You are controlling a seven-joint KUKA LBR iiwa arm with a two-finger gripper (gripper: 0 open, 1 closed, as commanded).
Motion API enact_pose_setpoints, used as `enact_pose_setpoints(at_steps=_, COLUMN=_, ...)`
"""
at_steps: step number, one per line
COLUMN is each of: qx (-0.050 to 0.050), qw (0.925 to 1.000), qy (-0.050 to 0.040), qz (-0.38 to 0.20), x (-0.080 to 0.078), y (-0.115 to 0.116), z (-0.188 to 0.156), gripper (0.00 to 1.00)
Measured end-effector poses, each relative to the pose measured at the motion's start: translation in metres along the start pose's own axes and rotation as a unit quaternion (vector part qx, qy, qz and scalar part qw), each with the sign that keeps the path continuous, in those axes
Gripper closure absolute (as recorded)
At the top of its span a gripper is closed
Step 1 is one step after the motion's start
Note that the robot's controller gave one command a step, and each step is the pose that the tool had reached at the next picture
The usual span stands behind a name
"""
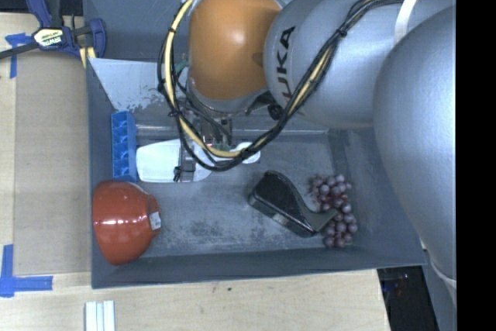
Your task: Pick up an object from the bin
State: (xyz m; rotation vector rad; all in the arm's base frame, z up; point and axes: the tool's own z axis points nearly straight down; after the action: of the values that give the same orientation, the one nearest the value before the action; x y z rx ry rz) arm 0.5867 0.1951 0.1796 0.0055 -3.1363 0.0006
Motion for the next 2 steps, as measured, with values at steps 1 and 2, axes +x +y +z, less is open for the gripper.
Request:
enact_pose_setpoints(at_steps=1, qx=-0.001, qw=1.0, qy=-0.0041, qz=0.002, x=-0.002, y=-0.001, z=-0.005, gripper=0.0)
enact_pose_setpoints(at_steps=2, qx=-0.001, qw=0.9996, qy=-0.004, qz=0.027, x=-0.008, y=0.021, z=0.109, gripper=0.0)
